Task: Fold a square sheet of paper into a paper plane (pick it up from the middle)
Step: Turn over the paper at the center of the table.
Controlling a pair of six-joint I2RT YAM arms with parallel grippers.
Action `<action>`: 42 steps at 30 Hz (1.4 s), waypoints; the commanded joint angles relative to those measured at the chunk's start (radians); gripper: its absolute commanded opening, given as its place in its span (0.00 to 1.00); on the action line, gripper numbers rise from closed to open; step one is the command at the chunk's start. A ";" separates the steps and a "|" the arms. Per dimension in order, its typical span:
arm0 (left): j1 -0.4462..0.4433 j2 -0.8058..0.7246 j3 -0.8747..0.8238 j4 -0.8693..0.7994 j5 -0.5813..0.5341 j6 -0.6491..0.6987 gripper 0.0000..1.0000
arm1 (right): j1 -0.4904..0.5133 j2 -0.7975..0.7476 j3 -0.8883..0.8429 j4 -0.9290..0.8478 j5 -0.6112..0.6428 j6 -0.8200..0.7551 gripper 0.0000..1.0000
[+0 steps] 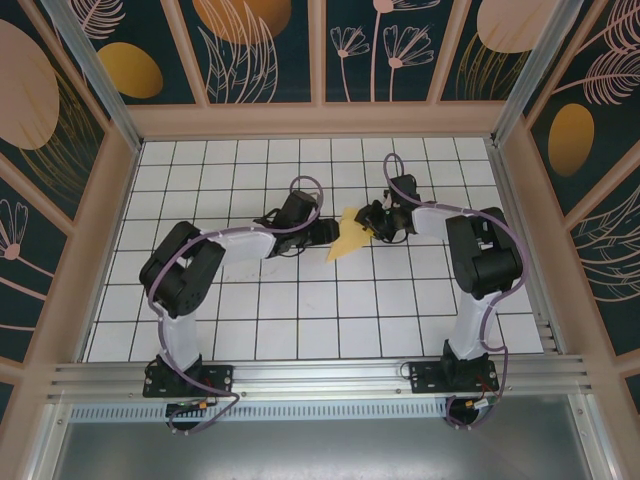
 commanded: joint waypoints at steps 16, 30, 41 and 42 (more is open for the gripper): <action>0.049 0.217 0.220 0.027 0.250 0.126 0.37 | -0.021 -0.069 -0.011 -0.003 -0.007 -0.029 0.36; 0.048 0.193 0.255 -0.006 0.225 0.187 0.03 | -0.057 -0.141 -0.037 -0.023 0.015 -0.039 0.36; 0.049 -0.161 0.163 -0.260 -0.160 0.338 0.00 | -0.101 -0.257 -0.068 -0.049 0.098 -0.089 0.62; 0.048 -0.193 0.160 -0.291 -0.216 0.347 0.00 | -0.102 -0.265 -0.067 -0.054 0.109 -0.097 0.64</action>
